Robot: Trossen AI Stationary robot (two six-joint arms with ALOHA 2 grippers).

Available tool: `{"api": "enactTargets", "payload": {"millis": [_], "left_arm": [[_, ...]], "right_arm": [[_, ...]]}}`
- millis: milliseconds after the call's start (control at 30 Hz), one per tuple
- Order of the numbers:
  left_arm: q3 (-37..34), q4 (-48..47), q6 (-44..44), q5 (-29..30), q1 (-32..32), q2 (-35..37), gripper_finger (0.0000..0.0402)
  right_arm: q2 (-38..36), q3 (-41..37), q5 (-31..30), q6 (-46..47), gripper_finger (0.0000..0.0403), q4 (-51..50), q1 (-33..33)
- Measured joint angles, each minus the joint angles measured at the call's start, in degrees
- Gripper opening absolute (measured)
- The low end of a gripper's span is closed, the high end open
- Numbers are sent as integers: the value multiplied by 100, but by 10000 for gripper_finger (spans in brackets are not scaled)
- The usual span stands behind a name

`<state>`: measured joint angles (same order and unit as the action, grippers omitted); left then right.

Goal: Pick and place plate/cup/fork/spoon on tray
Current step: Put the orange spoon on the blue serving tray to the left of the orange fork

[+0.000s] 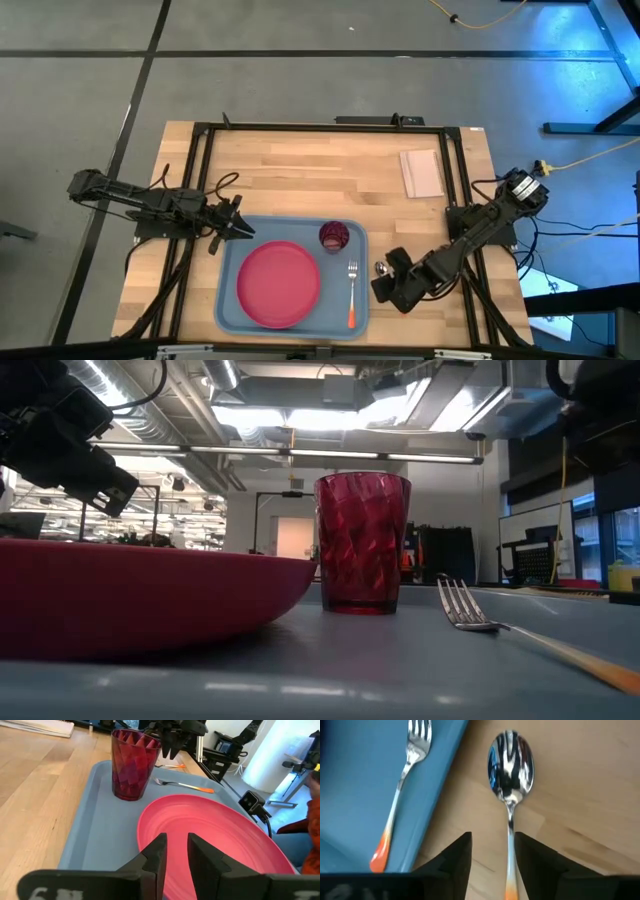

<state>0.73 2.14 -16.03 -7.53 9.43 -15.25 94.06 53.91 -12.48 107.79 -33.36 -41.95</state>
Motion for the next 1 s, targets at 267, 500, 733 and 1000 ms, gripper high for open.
{"api": "enactTargets", "payload": {"millis": [267, 500, 733, 1000], "left_arm": [[-2, -1, 0, 0, 0, 0, 69], [-2, -1, 0, 0, -2, 0, 69], [-2, 1, 0, 2, -2, 0, 69], [-2, -1, 1, 1, 0, 0, 69]], "right_arm": [[11, 0, 7, 1, 149, 176, -39], [430, 0, 429, -26, 149, 303, -38], [490, 0, 490, -2, 149, 67, -40], [707, 32, 413, -26, 149, 1, -42]]}}
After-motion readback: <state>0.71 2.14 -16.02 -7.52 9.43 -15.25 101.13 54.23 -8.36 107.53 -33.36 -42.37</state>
